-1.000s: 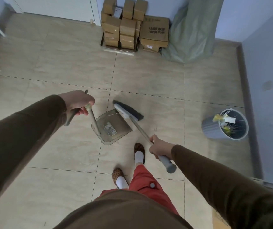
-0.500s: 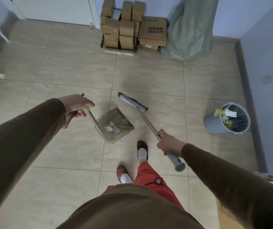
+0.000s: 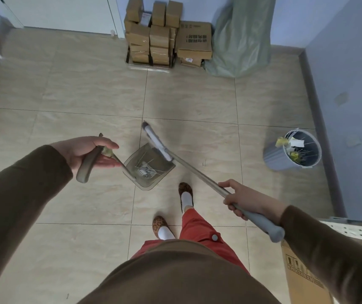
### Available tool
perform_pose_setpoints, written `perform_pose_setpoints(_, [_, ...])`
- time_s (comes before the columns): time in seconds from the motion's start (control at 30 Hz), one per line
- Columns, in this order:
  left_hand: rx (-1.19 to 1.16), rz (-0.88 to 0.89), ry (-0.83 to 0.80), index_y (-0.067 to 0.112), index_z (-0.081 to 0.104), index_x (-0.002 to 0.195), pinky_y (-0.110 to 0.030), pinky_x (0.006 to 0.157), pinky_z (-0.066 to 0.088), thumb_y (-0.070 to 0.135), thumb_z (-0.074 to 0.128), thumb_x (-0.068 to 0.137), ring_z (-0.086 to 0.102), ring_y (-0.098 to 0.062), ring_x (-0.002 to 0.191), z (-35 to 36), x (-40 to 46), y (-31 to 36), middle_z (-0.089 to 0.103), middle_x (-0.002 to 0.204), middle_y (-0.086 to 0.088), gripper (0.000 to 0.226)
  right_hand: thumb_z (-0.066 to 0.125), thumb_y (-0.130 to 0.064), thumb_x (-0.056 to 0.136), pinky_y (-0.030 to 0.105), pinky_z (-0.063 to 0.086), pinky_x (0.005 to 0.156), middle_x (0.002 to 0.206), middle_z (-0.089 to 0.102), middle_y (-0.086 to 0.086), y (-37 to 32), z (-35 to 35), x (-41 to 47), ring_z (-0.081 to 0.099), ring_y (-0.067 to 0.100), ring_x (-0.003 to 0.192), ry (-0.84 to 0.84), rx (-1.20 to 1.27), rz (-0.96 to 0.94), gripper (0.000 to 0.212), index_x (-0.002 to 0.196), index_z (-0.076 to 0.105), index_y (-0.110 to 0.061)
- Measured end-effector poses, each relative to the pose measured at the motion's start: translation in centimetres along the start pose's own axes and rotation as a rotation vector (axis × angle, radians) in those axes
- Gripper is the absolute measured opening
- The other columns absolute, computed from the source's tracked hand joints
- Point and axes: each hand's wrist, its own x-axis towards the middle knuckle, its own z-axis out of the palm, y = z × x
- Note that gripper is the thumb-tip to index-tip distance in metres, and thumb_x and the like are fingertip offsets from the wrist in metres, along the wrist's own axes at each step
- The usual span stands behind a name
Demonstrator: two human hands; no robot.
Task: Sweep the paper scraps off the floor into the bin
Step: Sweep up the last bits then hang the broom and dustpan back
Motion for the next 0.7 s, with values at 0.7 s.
perform_pose_setpoints(0.7, [0.372, 0.457, -0.194, 0.015, 0.057, 0.099, -0.027, 0.047, 0.036, -0.004, 0.066, 0.074, 0.04, -0.019, 0.054, 20.2, -6.5, 3.8, 0.047, 0.092, -0.015, 0.033, 0.048, -0.005, 0.099, 0.022, 0.038, 0.038, 0.062, 0.052, 0.007, 12.7, -10.0, -7.5, 0.044, 0.014, 0.041, 0.396, 0.651, -0.025, 0.042, 0.133, 0.044, -0.029])
